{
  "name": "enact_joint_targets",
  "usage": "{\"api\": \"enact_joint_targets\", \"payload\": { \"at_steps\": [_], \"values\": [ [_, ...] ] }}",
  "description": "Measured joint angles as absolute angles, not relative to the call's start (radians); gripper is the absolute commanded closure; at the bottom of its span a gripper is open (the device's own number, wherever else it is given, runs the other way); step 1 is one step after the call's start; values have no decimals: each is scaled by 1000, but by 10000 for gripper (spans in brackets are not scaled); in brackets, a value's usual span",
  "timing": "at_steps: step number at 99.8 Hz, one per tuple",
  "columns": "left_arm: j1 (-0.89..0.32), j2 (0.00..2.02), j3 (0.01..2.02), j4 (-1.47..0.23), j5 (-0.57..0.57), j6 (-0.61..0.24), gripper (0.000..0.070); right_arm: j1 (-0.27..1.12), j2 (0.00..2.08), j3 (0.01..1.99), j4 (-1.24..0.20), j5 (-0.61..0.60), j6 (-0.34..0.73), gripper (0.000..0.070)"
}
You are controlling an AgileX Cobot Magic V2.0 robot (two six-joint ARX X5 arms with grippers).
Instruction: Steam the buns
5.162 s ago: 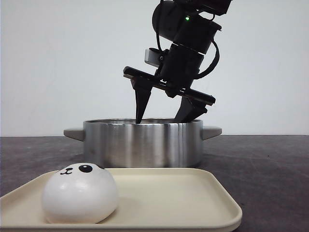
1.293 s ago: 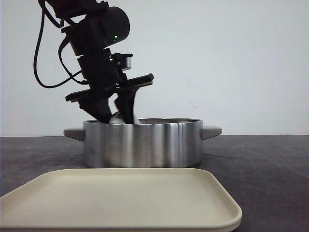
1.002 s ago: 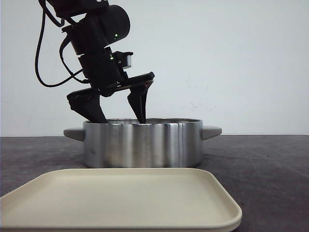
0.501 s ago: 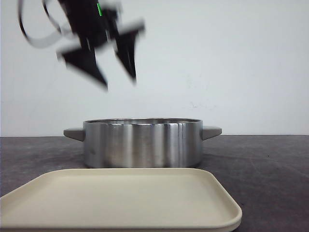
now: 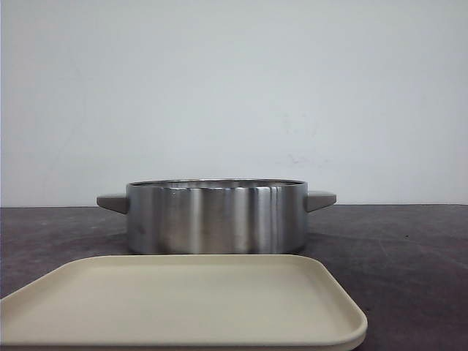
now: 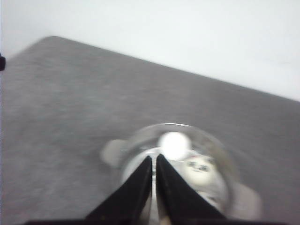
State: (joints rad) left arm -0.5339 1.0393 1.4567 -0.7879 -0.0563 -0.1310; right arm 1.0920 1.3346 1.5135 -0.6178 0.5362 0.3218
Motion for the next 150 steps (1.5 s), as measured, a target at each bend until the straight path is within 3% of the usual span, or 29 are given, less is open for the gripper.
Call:
{"api": "enact_joint_targets", "payload": {
  "at_steps": [18, 35, 132, 150],
  "values": [
    [-534, 910, 1325, -770, -56, -107, 700, 1091, 1337, 1339, -274, 329, 218, 691],
    [-534, 793, 1191, -734, -57, -104, 700, 1092, 1336, 1317, -124, 314, 188, 692],
    [-534, 765, 1176, -744, -56, -104, 700, 1092, 1332, 1317, -96, 315, 183, 692],
    [-534, 765, 1176, -744, -56, -104, 700, 1054, 1227, 1312, -303, 336, 177, 693]
  ]
}}
